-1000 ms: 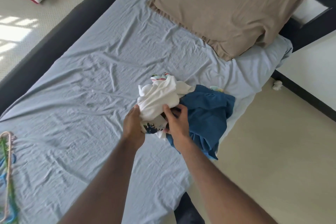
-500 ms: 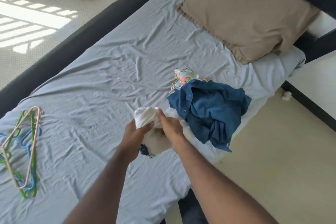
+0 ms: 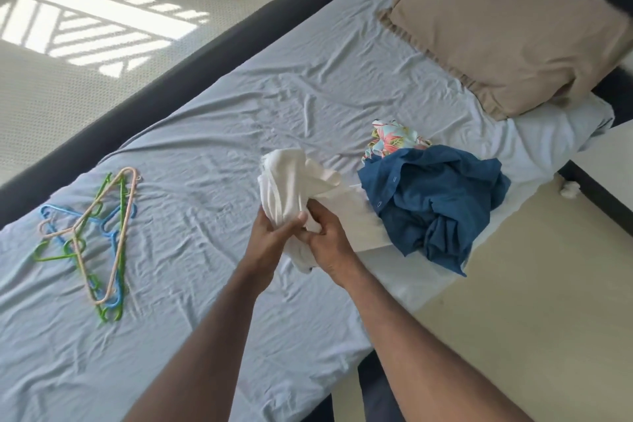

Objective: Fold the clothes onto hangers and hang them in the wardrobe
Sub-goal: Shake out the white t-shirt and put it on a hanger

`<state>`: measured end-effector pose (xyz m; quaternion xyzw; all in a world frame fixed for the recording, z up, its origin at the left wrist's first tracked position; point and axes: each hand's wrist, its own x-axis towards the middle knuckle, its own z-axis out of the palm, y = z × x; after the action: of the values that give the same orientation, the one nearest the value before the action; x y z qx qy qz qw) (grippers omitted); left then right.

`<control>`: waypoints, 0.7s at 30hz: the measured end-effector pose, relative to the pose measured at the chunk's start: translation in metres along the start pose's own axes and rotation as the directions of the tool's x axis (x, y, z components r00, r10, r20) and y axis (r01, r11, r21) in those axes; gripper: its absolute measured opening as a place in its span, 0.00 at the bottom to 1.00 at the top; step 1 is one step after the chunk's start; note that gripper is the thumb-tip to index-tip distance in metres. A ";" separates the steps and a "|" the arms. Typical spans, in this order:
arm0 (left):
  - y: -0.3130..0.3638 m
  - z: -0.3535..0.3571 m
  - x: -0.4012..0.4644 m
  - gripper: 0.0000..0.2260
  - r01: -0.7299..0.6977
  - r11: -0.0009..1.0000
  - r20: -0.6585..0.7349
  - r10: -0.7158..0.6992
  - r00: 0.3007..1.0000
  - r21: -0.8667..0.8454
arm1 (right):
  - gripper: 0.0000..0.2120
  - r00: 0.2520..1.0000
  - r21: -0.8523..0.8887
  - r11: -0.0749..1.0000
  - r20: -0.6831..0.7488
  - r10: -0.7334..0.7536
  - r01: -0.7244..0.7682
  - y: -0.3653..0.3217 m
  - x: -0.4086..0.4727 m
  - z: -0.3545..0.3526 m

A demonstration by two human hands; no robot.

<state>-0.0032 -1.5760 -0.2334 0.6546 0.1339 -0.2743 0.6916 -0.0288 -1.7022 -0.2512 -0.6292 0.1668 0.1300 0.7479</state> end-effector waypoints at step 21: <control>0.010 -0.104 -0.038 0.25 -0.001 0.988 -0.011 -0.001 1.000 -0.154 | 0.17 0.997 -0.689 0.724 0.041 0.071 -0.024 -0.008 0.015 0.060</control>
<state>-0.0107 -1.4661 -0.2158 0.6008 0.1585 -0.2595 0.7393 -0.0070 -1.6443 -0.2414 -0.8526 0.0987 0.2218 0.4628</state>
